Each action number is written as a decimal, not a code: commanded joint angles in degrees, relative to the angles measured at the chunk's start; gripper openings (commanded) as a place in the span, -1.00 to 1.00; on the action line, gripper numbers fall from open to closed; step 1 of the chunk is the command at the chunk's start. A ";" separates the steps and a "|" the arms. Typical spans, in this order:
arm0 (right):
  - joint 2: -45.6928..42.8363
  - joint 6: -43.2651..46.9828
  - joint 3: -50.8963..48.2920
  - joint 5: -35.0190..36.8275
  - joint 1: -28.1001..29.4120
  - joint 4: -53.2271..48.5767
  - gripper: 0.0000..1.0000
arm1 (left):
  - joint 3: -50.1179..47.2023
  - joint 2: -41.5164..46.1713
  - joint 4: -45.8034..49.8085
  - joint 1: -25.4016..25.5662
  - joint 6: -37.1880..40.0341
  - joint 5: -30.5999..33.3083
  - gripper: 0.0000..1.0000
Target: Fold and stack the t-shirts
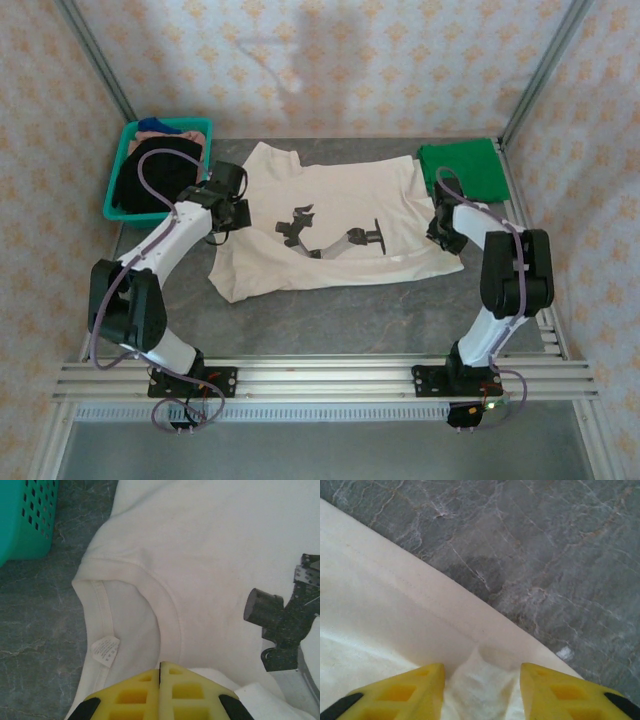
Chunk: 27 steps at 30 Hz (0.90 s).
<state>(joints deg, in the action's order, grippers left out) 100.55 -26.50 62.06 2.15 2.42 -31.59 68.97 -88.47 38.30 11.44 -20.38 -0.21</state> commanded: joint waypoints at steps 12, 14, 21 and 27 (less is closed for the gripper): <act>-11.83 2.01 -3.14 3.97 -0.48 3.77 -1.00 | 0.99 5.75 2.21 -0.70 0.97 1.03 -1.00; -12.96 1.51 -5.00 4.32 -0.45 5.82 -1.00 | 0.74 5.86 2.20 -0.68 0.76 1.82 -1.00; -9.69 1.62 -6.47 3.19 -0.48 11.99 -0.99 | 1.27 2.72 0.50 -0.95 -0.51 3.42 -1.00; -6.15 2.02 -4.14 3.82 -0.48 12.06 -0.97 | 6.35 -3.89 1.21 -0.91 0.05 2.66 -1.00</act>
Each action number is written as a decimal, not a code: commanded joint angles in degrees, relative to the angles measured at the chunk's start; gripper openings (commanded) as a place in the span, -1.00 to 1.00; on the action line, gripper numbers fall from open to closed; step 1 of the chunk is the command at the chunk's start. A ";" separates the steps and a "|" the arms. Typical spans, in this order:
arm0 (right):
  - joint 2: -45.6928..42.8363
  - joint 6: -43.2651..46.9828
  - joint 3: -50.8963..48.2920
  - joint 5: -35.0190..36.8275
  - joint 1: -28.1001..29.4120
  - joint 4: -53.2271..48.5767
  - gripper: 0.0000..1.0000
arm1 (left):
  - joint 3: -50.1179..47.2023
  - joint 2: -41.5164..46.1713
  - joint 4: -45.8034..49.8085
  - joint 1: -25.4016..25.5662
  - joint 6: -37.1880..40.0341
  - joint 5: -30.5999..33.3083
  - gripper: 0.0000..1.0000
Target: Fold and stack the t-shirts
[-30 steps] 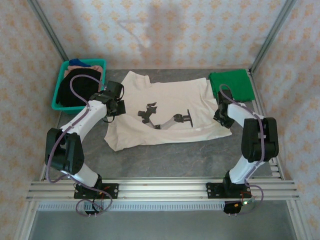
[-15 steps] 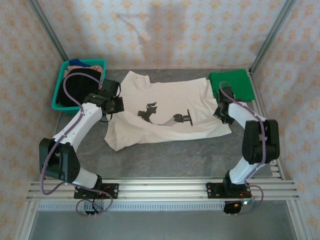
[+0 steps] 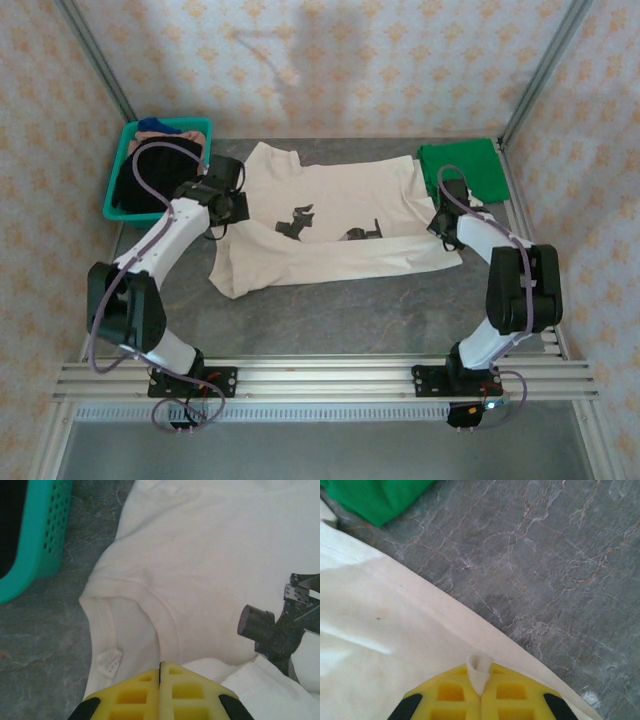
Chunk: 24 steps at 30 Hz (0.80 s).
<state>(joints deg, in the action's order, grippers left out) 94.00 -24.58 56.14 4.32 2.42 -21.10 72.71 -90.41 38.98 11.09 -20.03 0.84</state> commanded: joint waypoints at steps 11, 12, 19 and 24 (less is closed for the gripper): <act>-0.99 1.69 9.72 2.37 -0.33 -12.49 -0.37 | 8.28 -4.95 4.71 -0.87 -0.66 3.07 0.75; -2.94 1.23 9.16 1.60 0.22 -13.18 -0.32 | 7.29 -3.21 5.40 -0.87 -1.56 4.02 0.86; -2.39 -0.29 3.93 -11.55 12.71 -10.24 -0.13 | -13.08 14.81 2.69 -0.52 -9.72 0.91 0.86; 0.42 -3.18 1.13 -8.08 14.06 -10.18 -0.12 | -29.04 23.92 -2.71 3.94 -14.86 -6.21 0.65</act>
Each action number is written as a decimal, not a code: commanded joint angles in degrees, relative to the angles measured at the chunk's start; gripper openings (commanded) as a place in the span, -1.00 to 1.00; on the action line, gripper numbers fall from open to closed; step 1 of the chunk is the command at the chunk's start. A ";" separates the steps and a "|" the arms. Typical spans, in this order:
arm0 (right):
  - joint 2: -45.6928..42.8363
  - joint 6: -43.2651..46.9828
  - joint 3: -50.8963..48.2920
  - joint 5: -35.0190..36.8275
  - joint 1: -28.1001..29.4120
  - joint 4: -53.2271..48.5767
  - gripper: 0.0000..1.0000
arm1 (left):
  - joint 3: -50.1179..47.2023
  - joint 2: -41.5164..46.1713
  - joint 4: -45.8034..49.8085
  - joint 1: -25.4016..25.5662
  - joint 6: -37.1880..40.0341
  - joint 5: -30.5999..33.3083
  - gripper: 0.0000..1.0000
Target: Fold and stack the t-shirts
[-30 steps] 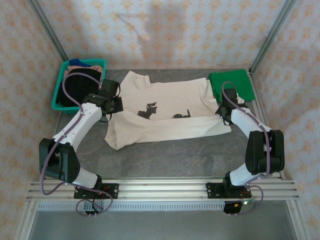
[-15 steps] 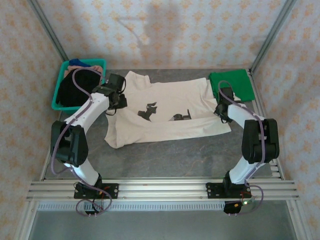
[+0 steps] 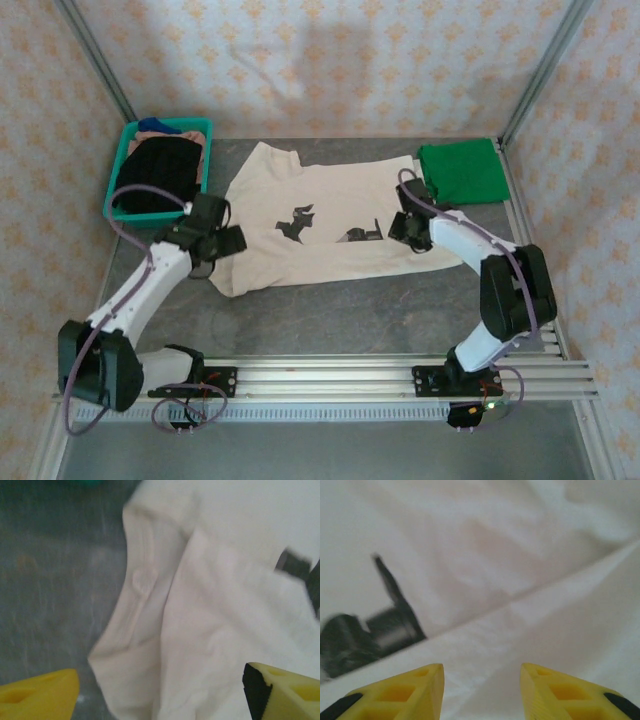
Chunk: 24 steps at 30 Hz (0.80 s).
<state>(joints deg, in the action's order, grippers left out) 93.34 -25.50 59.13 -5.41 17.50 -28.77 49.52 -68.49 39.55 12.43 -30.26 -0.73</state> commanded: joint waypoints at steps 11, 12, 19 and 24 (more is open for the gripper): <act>1.89 -3.00 -5.37 2.01 -5.06 -3.22 -0.09 | -18.17 3.55 -8.32 6.29 -8.45 -4.90 -0.55; 1.72 -3.20 -5.71 1.99 -5.63 -3.29 -0.09 | -17.66 4.06 -7.14 6.28 -8.50 -3.66 -0.69; 1.68 -2.94 -6.84 1.84 -10.38 -5.00 -0.11 | -10.11 8.00 4.08 2.84 -4.58 4.07 -1.00; -0.14 -3.10 -8.19 1.72 -11.34 -5.98 -0.12 | -4.92 9.15 11.25 -0.01 -5.26 11.76 -1.00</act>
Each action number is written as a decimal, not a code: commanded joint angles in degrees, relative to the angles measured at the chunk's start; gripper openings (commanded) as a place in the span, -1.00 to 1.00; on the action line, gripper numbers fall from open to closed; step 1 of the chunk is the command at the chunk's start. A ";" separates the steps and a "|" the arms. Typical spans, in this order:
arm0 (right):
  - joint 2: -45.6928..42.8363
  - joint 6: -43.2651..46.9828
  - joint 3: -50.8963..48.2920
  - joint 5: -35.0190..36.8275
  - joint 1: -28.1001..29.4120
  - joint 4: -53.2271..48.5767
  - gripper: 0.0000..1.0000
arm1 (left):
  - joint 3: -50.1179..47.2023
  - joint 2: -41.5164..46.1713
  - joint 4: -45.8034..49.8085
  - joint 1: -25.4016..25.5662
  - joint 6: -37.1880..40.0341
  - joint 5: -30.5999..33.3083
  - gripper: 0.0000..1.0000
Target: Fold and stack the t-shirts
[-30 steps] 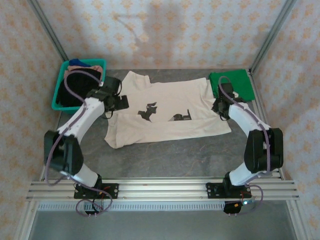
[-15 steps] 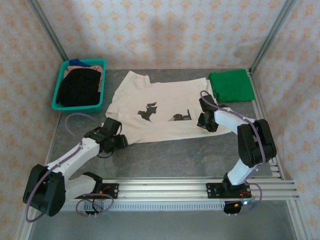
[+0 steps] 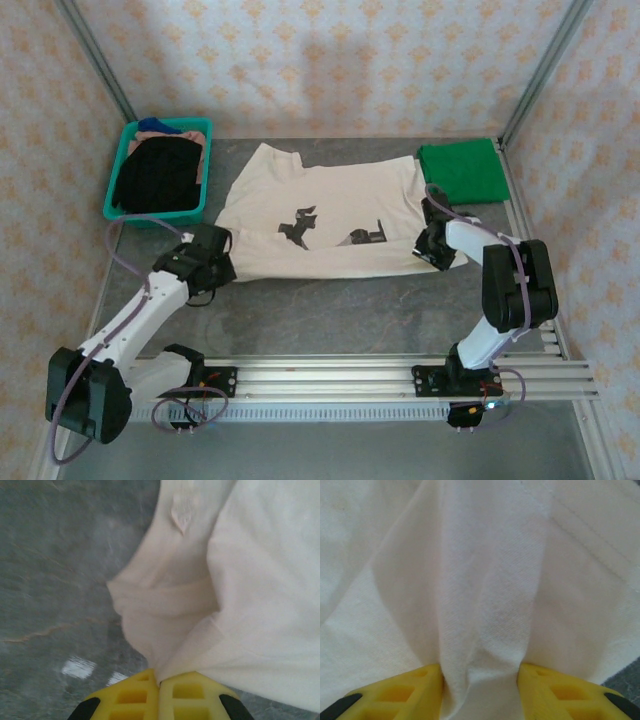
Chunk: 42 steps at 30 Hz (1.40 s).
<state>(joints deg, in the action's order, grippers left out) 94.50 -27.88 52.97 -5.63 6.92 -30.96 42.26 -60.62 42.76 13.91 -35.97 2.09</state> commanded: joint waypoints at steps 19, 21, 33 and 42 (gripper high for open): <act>-1.74 1.52 4.23 -0.45 -0.50 -1.90 -0.03 | -4.03 -7.55 -8.37 -1.87 -3.00 -2.95 0.12; 0.94 1.52 5.35 1.05 -0.80 -1.93 -0.03 | -3.57 -11.20 -8.03 -2.26 -2.54 -1.89 -0.09; -0.29 -2.03 1.76 2.17 -3.13 -5.90 0.06 | -8.45 -9.01 -5.43 -13.76 -2.44 -3.12 -1.00; -14.57 -3.62 -6.13 2.24 -2.03 -4.64 0.27 | -3.95 0.23 -6.36 -14.22 -1.68 -8.00 -0.42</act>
<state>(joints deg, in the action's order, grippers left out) 82.21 -31.11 46.04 -5.13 4.19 -35.83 35.16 -61.58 38.63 -2.76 -38.85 -2.26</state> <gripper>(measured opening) 0.627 0.235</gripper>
